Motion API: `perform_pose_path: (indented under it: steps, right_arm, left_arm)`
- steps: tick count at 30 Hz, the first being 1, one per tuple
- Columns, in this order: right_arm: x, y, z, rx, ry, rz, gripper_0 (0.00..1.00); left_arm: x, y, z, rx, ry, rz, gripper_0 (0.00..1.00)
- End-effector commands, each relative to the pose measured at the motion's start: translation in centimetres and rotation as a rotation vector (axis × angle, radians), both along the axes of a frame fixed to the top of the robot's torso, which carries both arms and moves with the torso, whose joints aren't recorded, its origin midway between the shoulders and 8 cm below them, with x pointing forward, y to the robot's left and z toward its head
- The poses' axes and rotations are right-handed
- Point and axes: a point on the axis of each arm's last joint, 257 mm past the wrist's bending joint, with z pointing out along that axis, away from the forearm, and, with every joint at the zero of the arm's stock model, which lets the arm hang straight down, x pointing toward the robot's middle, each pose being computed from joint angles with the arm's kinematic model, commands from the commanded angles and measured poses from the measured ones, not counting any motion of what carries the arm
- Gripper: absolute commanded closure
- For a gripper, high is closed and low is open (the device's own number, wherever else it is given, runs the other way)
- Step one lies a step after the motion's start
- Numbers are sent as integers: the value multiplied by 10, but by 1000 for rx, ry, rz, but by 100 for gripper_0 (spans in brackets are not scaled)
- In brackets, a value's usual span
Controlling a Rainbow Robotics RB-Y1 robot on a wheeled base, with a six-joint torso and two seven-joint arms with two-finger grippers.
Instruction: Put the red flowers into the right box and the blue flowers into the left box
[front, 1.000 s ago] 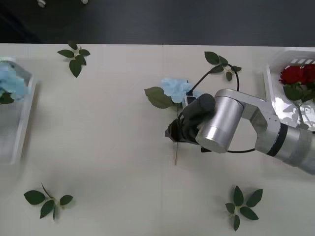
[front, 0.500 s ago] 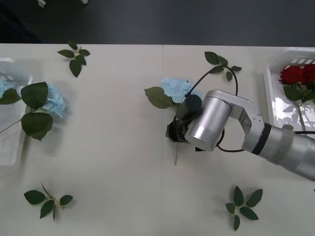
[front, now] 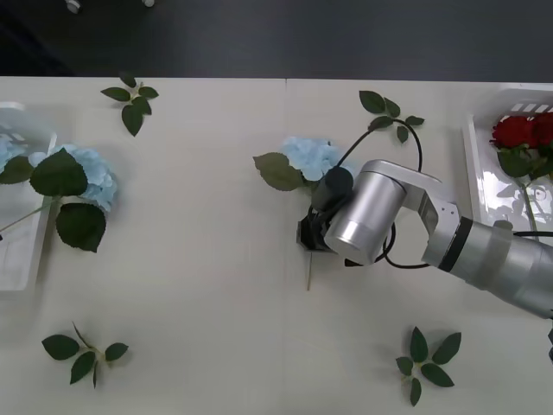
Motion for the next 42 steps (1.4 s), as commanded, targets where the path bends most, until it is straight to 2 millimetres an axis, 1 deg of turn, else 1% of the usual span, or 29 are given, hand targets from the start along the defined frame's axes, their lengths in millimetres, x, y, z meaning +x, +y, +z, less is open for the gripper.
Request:
perform_pose_path:
  steps: [1,3,4,5,6,7,8,9,10,14,19,22,23,24,26,27,29,30,31,33,36,39,40,41,42]
  right_arm:
    - [18,8,19,-22,-41,59,0]
    - [20,6,17,-31,-39,58,0]
    - [21,7,16,-32,-38,59,5]
    - [22,7,16,-36,-38,58,30]
    - [22,6,15,-39,-37,59,41]
    - [23,6,14,-45,-36,61,65]
    - [23,6,14,-47,-37,62,77]
    - [25,4,14,-53,-38,63,96]
    - [25,3,13,-56,-36,65,100]
    - [26,-2,11,-72,-36,70,100]
    - [30,-4,16,-76,-46,73,100]
    - [35,-3,30,-57,-73,77,100]
    - [38,-3,39,-46,-88,81,100]
    - [38,-3,39,-46,-88,81,100]
    - [40,-3,64,-5,-115,92,100]
    - [39,-4,72,10,-120,97,100]
    - [36,-1,102,70,-153,119,100]
    - [36,-1,110,86,-164,123,100]
    - [35,-1,123,110,-181,127,100]
    - [33,-4,156,165,-233,137,100]
    - [30,-10,187,207,-293,150,100]
    - [26,-14,208,222,-343,166,100]
    - [27,-13,219,234,-377,178,100]
    - [26,-10,225,249,-401,189,100]
    - [27,-5,240,287,-453,208,100]
  left_arm:
    - [-4,-8,24,116,-114,-99,0]
    - [-7,-16,28,140,-151,-146,0]
    - [-7,-20,30,147,-167,-166,0]
    - [-9,-25,33,154,-187,-190,0]
    - [-10,-28,35,157,-199,-204,0]
    - [-11,-32,38,166,-219,-230,0]
    - [-12,-34,40,171,-230,-243,0]
    - [-13,-39,43,184,-252,-270,0]
    - [-15,-44,45,191,-268,-296,0]
    - [-19,-57,49,243,-323,-381,0]
    - [-23,-73,55,288,-381,-477,0]
    - [-26,-87,61,290,-412,-542,0]
    - [-28,-91,62,283,-421,-559,0]
    - [-28,-91,62,283,-421,-559,0]
    - [-29,-102,66,268,-448,-589,0]
    - [-29,-105,67,261,-459,-594,0]
    - [-29,-113,67,246,-483,-606,0]
    - [-29,-114,67,242,-488,-608,0]
    - [-29,-117,68,237,-500,-612,0]
    - [-31,-124,70,249,-535,-640,0]
    - [-33,-132,70,267,-574,-678,0]
    - [-35,-141,69,266,-585,-712,0]
    - [-36,-143,69,264,-585,-724,0]
    - [-36,-146,69,263,-589,-734,0]
    - [-36,-149,69,261,-590,-745,0]
